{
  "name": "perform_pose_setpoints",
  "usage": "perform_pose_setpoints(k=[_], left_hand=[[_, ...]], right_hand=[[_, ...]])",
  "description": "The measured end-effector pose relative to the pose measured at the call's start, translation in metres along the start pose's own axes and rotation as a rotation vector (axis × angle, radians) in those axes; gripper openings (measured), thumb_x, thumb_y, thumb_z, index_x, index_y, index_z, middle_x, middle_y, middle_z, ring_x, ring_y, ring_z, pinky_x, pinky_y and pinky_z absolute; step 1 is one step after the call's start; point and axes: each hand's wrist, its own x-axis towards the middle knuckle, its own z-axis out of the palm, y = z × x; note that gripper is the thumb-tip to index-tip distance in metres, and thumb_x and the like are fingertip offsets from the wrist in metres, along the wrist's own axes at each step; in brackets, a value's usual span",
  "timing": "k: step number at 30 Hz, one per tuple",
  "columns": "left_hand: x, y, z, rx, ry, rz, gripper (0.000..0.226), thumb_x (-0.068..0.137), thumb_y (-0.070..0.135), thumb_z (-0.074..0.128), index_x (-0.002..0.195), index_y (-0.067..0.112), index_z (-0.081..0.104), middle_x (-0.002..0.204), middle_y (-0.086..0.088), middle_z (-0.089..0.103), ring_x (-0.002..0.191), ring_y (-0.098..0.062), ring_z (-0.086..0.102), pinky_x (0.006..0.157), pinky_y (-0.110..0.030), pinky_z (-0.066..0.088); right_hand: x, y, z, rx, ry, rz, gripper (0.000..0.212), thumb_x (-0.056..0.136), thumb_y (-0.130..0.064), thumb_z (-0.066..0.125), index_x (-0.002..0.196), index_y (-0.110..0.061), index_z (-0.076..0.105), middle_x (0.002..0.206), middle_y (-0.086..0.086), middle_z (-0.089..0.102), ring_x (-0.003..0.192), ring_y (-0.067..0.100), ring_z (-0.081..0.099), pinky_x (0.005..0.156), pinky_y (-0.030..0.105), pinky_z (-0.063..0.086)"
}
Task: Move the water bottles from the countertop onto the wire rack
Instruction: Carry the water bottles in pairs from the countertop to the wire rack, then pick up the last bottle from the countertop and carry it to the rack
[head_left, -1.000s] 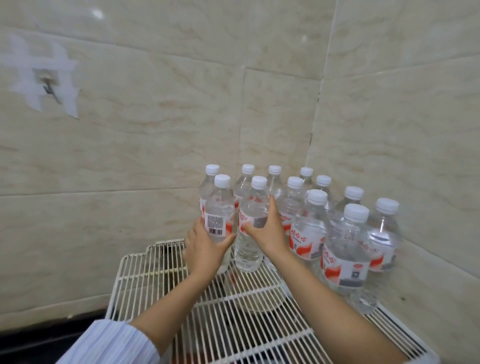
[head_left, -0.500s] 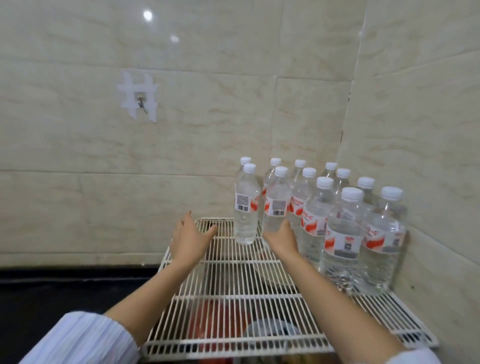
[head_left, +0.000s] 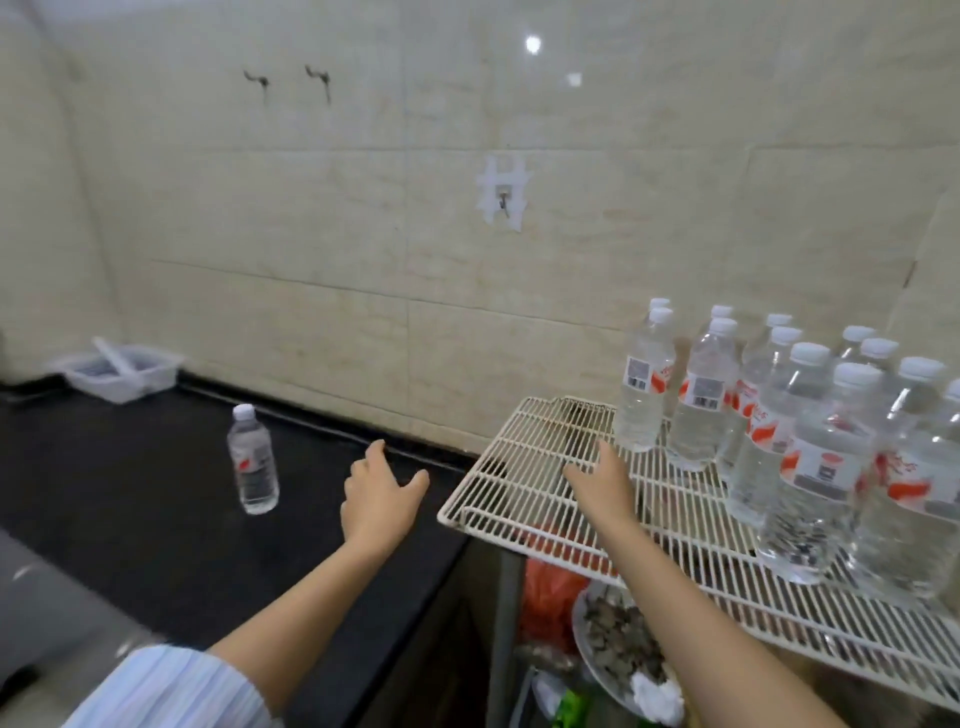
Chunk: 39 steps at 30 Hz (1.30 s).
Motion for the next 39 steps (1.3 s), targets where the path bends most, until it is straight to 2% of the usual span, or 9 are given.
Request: perform_pose_setpoints(k=[6,11,15,19,24,31,39], left_hand=[[-0.022,-0.099,-0.069,0.07,0.115,-0.238,0.066,0.086,0.032,0.056,0.14,0.011,0.026,0.139,-0.018,0.039,0.125,-0.036,0.041,0.098,-0.047,0.039],[-0.035,-0.181,-0.119,0.005,0.184,-0.358,0.065,0.082,0.024,0.059,0.138,0.007,0.03,0.136,-0.024,0.042,0.123,-0.039,0.043,0.104,-0.046,0.036],[-0.048,-0.248,-0.175,-0.085,0.234,-0.43,0.061,0.084,0.016,0.059,0.137,0.004,0.032,0.134,-0.024,0.041,0.118,-0.039,0.047,0.092,-0.039,0.042],[-0.056,-0.326,-0.253,-0.028,0.319,-0.497,0.06,0.084,0.015,0.059,0.136,0.002,0.033,0.137,-0.026,0.04,0.125,-0.039,0.043,0.101,-0.044,0.036],[-0.059,-0.401,-0.329,-0.005,0.44,-0.554,0.057,0.085,0.014,0.057,0.135,0.0,0.034,0.137,-0.026,0.04,0.124,-0.04,0.043,0.1,-0.046,0.036],[-0.056,-0.467,-0.331,-0.058,0.415,-0.667,0.055,0.084,0.017,0.058,0.133,0.004,0.037,0.135,-0.023,0.043,0.118,-0.038,0.048,0.1,-0.047,0.039],[0.008,-0.505,-0.306,-0.064,0.366,-0.743,0.052,0.085,0.016,0.056,0.133,0.005,0.038,0.133,-0.023,0.045,0.115,-0.035,0.05,0.096,-0.044,0.04]], right_hand=[[-0.055,-0.032,0.061,-0.017,-0.046,-0.264,0.05,0.085,-0.007,0.056,0.133,-0.002,0.041,0.142,0.018,0.037,0.134,0.029,0.032,0.112,0.034,0.024],[-0.096,-0.061,0.131,-0.034,-0.208,-0.383,0.049,0.088,-0.013,0.054,0.135,-0.008,0.04,0.142,0.011,0.033,0.134,0.023,0.032,0.111,0.031,0.025],[-0.125,-0.073,0.204,-0.064,-0.328,-0.329,0.051,0.089,-0.016,0.054,0.137,-0.012,0.036,0.144,0.009,0.03,0.134,0.023,0.031,0.109,0.033,0.028],[-0.163,-0.092,0.281,-0.094,-0.423,-0.24,0.053,0.087,-0.014,0.056,0.136,-0.01,0.037,0.143,0.013,0.032,0.131,0.026,0.035,0.109,0.035,0.03],[-0.207,-0.11,0.361,-0.135,-0.526,-0.211,0.054,0.084,-0.011,0.057,0.135,-0.008,0.039,0.14,0.017,0.036,0.131,0.03,0.035,0.108,0.035,0.028],[-0.211,-0.112,0.427,-0.273,-0.62,-0.186,0.056,0.084,-0.016,0.056,0.136,-0.01,0.037,0.142,0.017,0.034,0.132,0.031,0.032,0.104,0.034,0.031],[-0.135,-0.102,0.492,-0.189,-0.551,-0.031,0.056,0.083,-0.015,0.061,0.134,-0.006,0.04,0.138,0.023,0.038,0.127,0.037,0.038,0.106,0.042,0.031]])
